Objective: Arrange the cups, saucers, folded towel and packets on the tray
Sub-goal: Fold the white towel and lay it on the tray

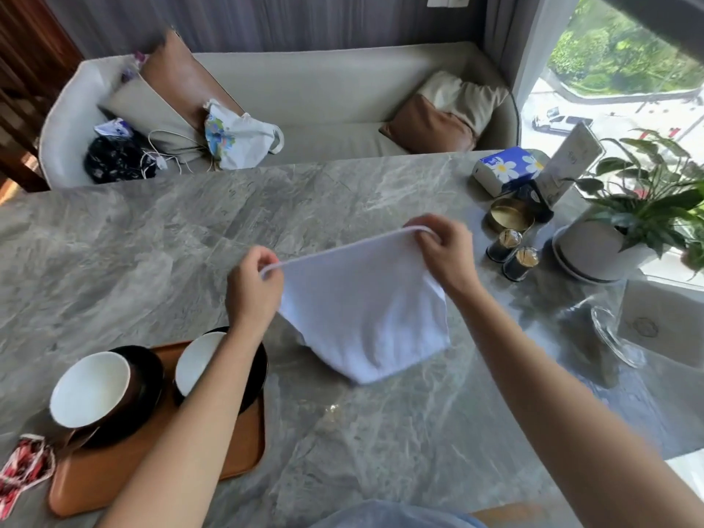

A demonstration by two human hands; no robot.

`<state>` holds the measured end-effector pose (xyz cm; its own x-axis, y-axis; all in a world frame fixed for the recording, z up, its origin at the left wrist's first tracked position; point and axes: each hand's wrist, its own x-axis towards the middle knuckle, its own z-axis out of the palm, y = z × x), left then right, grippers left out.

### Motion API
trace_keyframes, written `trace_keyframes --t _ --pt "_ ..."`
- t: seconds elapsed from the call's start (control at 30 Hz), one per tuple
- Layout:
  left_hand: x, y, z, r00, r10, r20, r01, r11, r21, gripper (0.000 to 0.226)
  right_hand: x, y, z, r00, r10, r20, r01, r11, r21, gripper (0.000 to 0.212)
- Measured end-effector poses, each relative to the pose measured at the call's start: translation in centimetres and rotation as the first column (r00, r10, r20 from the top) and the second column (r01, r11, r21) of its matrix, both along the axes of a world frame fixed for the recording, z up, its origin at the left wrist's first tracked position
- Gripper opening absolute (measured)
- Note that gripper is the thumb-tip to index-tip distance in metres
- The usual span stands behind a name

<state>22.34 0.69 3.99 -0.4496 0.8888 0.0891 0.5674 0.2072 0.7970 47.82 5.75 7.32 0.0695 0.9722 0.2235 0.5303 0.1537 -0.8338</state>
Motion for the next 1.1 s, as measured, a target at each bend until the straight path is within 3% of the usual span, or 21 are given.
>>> trace_keyframes --t 0.13,0.27,0.37,0.5,0.63,0.73,0.87,0.93,1.03,1.1 --pt "-1.8 2.6 5.0 0.968 -0.003 0.249 -0.071 0.955 0.289 0.015 0.3 2.1 4.4 0.969 0.05 -0.241 0.001 0.979 0.205 0.02" --pt "-3.4 2.4 7.2 0.843 -0.15 0.517 -0.034 0.944 0.328 0.013 2.2 2.5 5.7 0.916 0.151 -0.373 -0.11 0.986 0.129 0.02" --pt "-3.7 1.1 5.8 0.801 -0.203 0.563 0.092 0.971 0.219 0.018 4.4 2.1 4.0 0.882 0.251 -0.399 -0.297 0.953 -0.056 0.026" --pt "-3.7 -2.1 1.7 0.729 -0.161 0.666 0.261 0.964 -0.053 0.014 6.7 0.0 0.9 0.842 0.268 -0.469 -0.452 0.826 -0.339 0.014" --pt "-3.8 -6.2 -2.4 0.692 -0.095 0.716 0.429 0.851 -0.302 0.009 7.9 -3.1 -3.2 0.85 0.189 -0.491 -0.472 0.688 -0.552 0.029" --pt "-4.0 -9.4 -4.8 0.653 -0.001 0.757 0.498 0.753 -0.429 0.019 8.7 -6.1 -6.3 0.859 0.095 -0.503 -0.474 0.519 -0.711 0.033" --pt "-3.9 -13.7 -6.7 0.594 0.113 0.796 0.553 0.662 -0.507 0.028 10.4 -10.0 -10.5 0.857 0.075 -0.509 -0.508 0.283 -0.814 0.039" --pt "-3.8 -15.2 -7.2 0.598 0.127 0.792 0.584 0.608 -0.538 0.032 11.2 -11.5 -12.1 0.857 0.067 -0.512 -0.513 0.216 -0.831 0.04" --pt "-3.7 -16.0 -7.7 0.618 0.149 0.772 0.572 0.588 -0.571 0.032 11.7 -12.7 -13.2 0.862 0.059 -0.503 -0.505 0.189 -0.842 0.039" --pt "-3.6 -15.5 -8.0 0.66 0.146 0.737 0.528 0.607 -0.593 0.034 11.7 -12.4 -13.2 0.871 0.039 -0.489 -0.485 0.221 -0.846 0.04"
